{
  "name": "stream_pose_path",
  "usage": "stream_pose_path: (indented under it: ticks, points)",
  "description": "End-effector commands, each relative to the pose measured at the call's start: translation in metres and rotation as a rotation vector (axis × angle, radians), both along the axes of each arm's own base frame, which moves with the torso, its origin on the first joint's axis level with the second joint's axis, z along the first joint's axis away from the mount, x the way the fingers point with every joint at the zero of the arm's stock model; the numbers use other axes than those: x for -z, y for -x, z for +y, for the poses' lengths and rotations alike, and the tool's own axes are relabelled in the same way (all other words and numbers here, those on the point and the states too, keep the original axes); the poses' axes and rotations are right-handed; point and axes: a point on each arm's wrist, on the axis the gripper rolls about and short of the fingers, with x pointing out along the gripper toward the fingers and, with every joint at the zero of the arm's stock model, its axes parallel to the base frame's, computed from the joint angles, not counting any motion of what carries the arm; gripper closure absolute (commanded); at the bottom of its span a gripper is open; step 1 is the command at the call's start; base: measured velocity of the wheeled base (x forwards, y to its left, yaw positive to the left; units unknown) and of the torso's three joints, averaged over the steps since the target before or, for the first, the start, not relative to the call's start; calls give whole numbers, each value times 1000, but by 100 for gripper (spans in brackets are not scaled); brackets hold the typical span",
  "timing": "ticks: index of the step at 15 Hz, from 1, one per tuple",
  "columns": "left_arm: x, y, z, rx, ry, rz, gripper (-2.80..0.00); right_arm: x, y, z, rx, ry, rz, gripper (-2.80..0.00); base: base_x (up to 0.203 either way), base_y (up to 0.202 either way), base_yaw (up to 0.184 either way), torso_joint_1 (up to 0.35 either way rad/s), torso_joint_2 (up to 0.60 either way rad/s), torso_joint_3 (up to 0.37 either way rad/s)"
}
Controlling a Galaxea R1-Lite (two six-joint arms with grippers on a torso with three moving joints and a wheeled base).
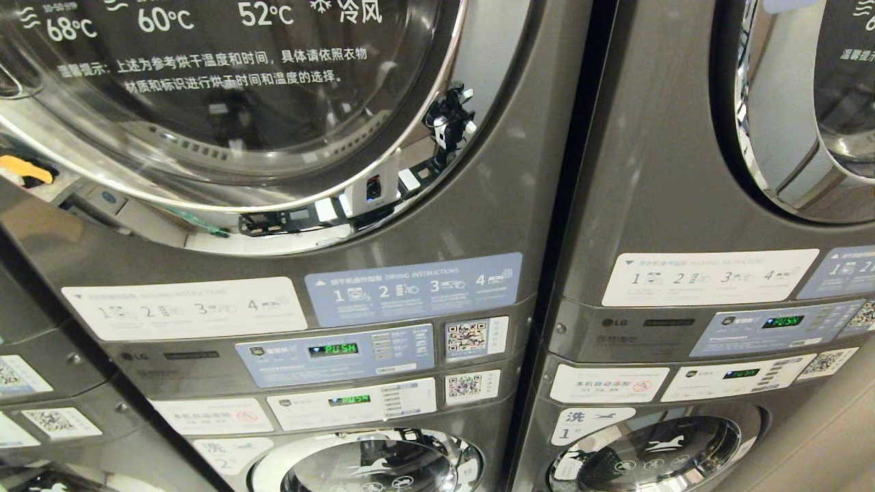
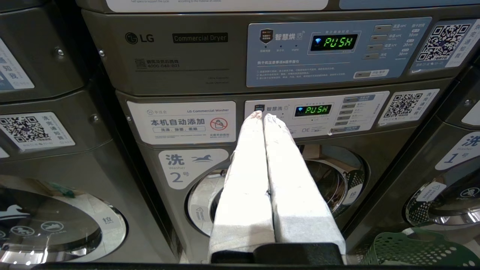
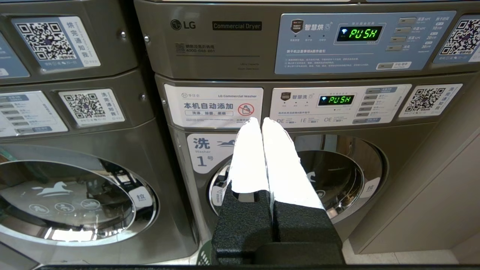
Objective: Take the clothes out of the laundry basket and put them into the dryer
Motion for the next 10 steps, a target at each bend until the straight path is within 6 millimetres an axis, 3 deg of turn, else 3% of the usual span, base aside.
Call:
stream_pose_path:
  ticks: [1,10]
  points:
    - [0,0,0,0,0,1,0,0,0,0,0,0,0,0,0,0,0,0,0,0]
    - [0,0,0,0,0,1,0,0,0,0,1,0,0,0,0,0,0,0,0,0]
